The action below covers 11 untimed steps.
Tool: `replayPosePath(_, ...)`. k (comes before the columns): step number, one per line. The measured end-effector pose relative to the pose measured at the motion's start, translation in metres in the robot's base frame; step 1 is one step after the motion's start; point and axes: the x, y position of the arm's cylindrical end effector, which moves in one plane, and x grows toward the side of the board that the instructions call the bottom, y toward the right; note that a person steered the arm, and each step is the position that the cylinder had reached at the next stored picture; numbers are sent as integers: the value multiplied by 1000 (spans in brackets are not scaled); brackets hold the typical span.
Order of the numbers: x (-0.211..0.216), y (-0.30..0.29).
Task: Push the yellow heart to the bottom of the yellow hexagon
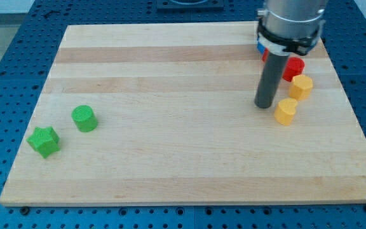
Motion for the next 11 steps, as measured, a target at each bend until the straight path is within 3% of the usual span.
replayPosePath(1,8,-28)
replayPosePath(5,21,38)
replayPosePath(7,51,34)
replayPosePath(11,46,36)
